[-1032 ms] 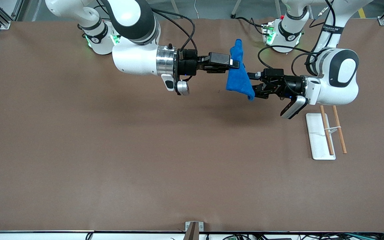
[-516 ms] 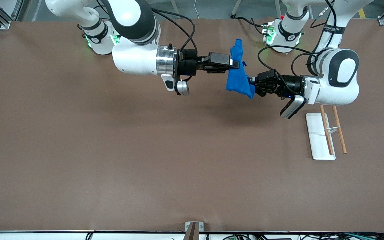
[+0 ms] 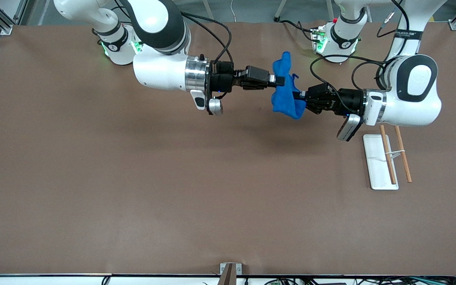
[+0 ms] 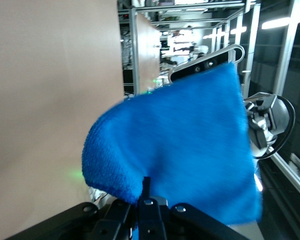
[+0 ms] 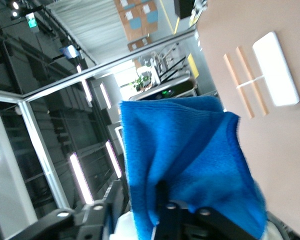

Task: Right arm passes towel to left arm to hang
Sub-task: 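Close the left gripper on the towel beside the right gripper, then open the right gripper while the left gripper carries the towel onto the dowels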

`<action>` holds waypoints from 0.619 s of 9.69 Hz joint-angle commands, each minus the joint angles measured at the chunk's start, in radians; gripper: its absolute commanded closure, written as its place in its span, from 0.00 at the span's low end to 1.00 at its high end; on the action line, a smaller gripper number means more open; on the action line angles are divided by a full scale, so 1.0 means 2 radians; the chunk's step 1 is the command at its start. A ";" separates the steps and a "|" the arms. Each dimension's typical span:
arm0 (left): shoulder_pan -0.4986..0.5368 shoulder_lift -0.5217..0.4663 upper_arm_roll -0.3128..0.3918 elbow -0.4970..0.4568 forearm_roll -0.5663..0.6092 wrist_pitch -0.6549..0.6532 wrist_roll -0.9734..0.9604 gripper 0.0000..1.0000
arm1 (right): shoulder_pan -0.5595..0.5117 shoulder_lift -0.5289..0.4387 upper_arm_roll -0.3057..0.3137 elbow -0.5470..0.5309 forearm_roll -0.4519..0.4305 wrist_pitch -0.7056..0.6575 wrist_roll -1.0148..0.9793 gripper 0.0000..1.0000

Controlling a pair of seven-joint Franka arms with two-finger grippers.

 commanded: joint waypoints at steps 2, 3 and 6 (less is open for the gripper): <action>0.007 0.014 -0.001 0.029 0.084 0.024 -0.026 1.00 | 0.000 -0.005 -0.008 -0.045 -0.076 0.022 -0.005 0.00; 0.008 0.014 0.000 0.039 0.109 0.038 -0.041 1.00 | -0.007 -0.006 -0.010 -0.048 -0.120 0.021 -0.004 0.00; 0.019 0.039 0.000 0.110 0.260 0.053 -0.078 1.00 | -0.037 -0.006 -0.011 -0.061 -0.233 0.018 -0.003 0.00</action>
